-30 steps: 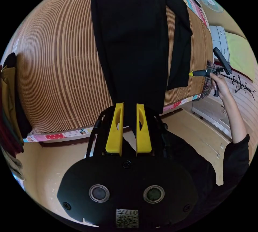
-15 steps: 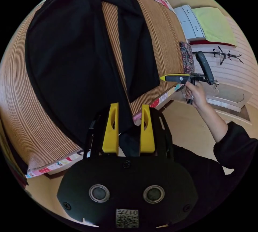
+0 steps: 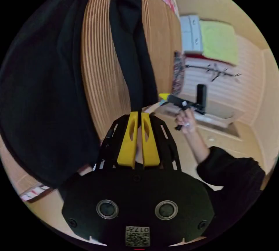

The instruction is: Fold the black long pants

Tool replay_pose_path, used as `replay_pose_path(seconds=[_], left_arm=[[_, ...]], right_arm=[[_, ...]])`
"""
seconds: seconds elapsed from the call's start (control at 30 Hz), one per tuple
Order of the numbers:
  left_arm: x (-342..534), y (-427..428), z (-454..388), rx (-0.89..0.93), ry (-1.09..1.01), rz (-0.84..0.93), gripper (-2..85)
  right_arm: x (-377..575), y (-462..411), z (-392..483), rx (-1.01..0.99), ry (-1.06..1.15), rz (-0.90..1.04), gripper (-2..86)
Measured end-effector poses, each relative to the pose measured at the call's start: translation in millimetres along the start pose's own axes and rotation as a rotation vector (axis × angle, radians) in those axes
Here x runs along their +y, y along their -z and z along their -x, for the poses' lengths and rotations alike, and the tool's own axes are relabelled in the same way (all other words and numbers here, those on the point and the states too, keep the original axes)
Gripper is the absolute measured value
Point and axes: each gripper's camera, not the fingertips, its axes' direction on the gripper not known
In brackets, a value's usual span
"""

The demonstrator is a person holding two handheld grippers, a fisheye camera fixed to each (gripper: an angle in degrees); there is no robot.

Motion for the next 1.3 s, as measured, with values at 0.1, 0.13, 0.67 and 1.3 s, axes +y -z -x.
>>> replay_pose_path(seconds=[0.1,0.13,0.67,1.3], left_arm=[[32,1,30,0.201,0.109,-0.106,-0.6],[41,-3,43,0.081,0.185,-0.097,-0.7],[57,-11,100,-0.244,0.354,0.144,-0.4],[186,-17,106,-0.821,0.381,-0.238,10.1]], right_arm=[[59,52,-9,0.23,-0.019,0.002,0.8],[66,55,-13,0.267,-0.036,0.016,0.9],[94,-27,101,0.121,-0.11,0.184,4.5],[174,87,263,0.321,-0.187,0.069,2.4]])
